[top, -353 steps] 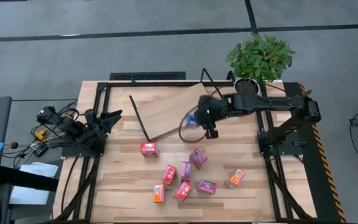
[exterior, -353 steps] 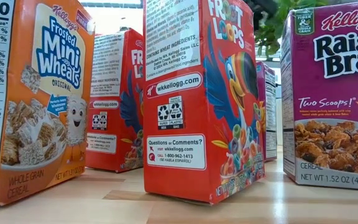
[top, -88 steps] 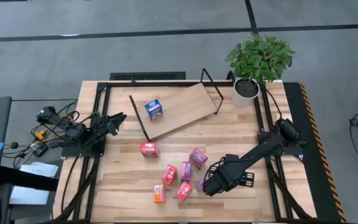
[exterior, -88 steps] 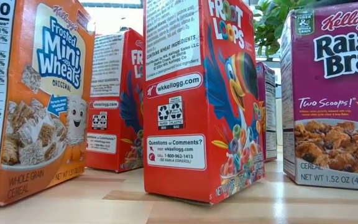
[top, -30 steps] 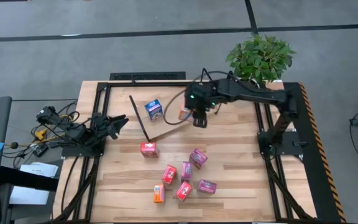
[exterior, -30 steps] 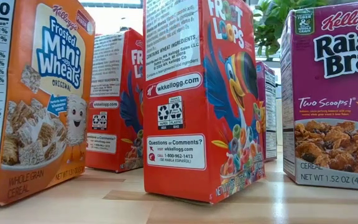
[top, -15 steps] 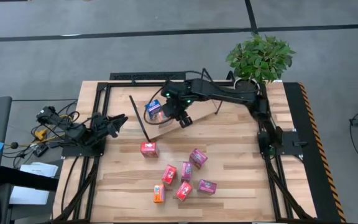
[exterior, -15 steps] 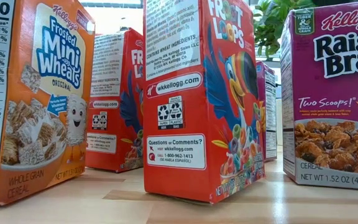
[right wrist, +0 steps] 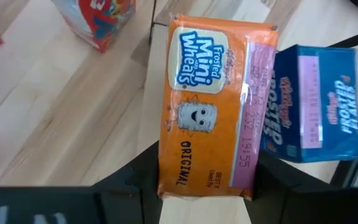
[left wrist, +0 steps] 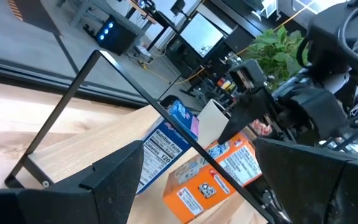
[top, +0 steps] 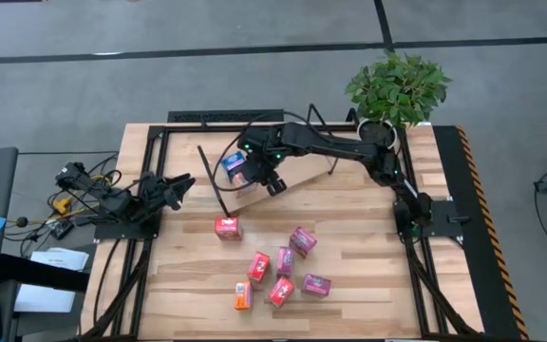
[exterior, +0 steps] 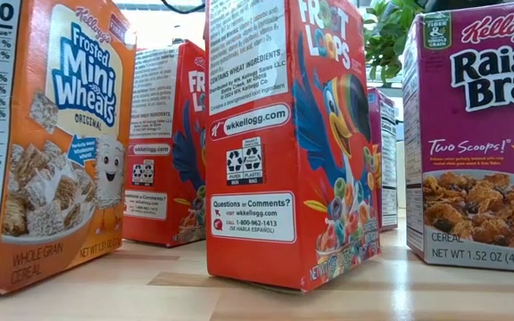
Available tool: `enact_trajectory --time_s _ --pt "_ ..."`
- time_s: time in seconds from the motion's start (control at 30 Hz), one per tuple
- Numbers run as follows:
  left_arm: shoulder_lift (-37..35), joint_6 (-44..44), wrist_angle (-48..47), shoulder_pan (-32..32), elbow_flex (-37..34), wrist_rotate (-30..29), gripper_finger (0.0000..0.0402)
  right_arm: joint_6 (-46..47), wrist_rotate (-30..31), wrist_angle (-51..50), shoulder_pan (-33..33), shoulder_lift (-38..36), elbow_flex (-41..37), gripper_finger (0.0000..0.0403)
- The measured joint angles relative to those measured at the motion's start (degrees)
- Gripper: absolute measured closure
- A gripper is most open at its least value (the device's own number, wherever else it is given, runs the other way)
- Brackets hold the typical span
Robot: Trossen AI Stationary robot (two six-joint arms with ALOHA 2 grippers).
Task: Stack cereal on shelf
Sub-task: Put the right orange cereal box on the shelf
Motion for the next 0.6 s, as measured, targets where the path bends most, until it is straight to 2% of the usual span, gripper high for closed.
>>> enact_trajectory --time_s 0.23,0.6 --pt "0.0 -0.5 -0.7 0.0 0.0 0.1 0.0101 0.0 2.8 5.2 -0.6 0.0 0.0 0.0198" --pt "0.0 -0.6 -0.8 0.0 0.0 0.2 0.0101 0.7 2.7 3.3 -0.5 0.0 0.0 0.0209"
